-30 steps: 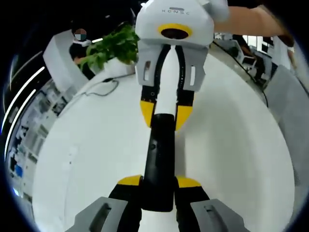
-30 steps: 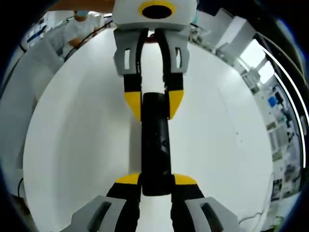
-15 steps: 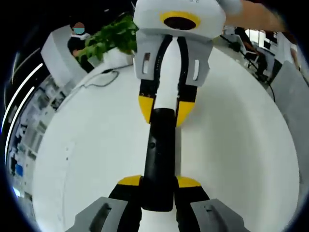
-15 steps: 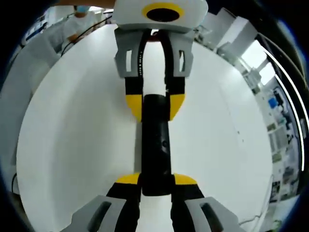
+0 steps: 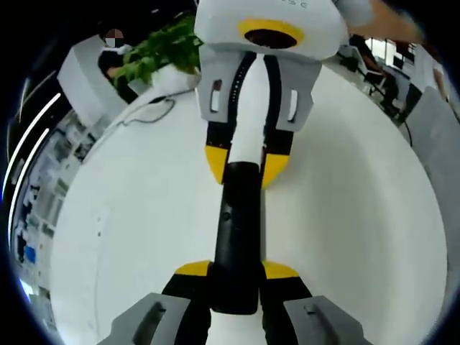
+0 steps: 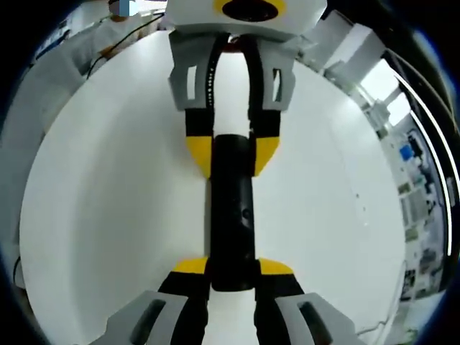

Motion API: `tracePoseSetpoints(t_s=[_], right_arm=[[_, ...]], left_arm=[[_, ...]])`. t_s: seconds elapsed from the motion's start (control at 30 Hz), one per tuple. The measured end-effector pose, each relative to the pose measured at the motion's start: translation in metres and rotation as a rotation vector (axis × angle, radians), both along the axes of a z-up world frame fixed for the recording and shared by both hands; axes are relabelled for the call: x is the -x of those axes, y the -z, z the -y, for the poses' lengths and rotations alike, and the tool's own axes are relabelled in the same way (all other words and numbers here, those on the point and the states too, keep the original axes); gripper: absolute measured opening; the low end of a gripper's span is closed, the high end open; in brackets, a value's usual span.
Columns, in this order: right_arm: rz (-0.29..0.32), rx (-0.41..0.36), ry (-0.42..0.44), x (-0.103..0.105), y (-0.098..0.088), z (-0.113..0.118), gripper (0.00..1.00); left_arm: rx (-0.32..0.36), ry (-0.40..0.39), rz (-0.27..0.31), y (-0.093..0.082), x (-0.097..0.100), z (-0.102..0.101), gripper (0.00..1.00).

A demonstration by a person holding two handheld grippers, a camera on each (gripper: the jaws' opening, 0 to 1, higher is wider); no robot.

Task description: Press the specified remote control buttons in sequence, fully releasing each button before pressing the next.

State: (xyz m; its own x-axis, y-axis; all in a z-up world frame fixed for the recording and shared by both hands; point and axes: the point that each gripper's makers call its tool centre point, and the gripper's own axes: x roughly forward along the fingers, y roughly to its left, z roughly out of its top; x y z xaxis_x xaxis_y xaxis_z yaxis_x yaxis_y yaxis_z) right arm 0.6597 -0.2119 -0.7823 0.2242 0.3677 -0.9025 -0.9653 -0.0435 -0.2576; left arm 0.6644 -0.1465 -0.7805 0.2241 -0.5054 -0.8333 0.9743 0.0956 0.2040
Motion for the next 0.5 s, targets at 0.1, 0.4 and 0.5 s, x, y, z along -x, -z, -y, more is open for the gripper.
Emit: tracePoseSetpoints(t_s=[0.1,0.4,0.5], right_arm=[[0.003,0.003,-0.002,0.0003,-0.0006,0.0003,0.20],[-0.009,-0.008,0.019,-0.0010,-0.0005,0.0028,0.21],[-0.015,-0.009,0.029,-0.0031,-0.0001,0.0043,0.21]], left_arm=[[0.008,-0.006,-0.003,-0.0004,0.0009,0.0004,0.24],[0.007,0.001,-0.008,-0.0009,0.0026,0.0016,0.24],[0.014,-0.012,-0.019,-0.0010,0.0020,0.0013,0.24]])
